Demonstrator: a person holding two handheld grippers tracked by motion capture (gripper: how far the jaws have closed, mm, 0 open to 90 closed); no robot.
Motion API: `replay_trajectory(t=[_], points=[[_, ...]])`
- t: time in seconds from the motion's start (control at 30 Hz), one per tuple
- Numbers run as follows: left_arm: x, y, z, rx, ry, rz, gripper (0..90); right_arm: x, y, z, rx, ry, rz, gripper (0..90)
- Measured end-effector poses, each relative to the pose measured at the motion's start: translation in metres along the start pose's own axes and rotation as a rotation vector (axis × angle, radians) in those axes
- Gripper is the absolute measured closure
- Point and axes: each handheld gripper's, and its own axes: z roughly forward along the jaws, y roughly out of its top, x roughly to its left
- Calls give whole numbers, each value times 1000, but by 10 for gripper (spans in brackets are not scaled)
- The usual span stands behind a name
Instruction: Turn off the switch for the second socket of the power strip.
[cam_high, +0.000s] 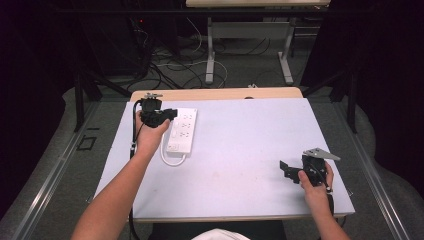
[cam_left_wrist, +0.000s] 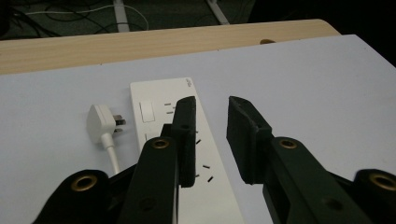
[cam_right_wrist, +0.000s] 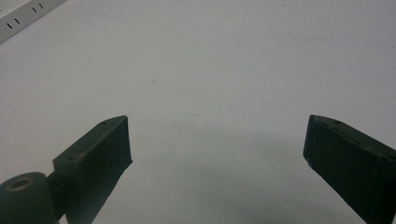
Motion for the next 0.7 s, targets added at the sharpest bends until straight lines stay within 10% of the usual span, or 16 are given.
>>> replay_trajectory(t=[0.7], points=[[26, -3, 32, 102, 70, -57, 875, -1, -1, 3, 13, 9, 16, 73]])
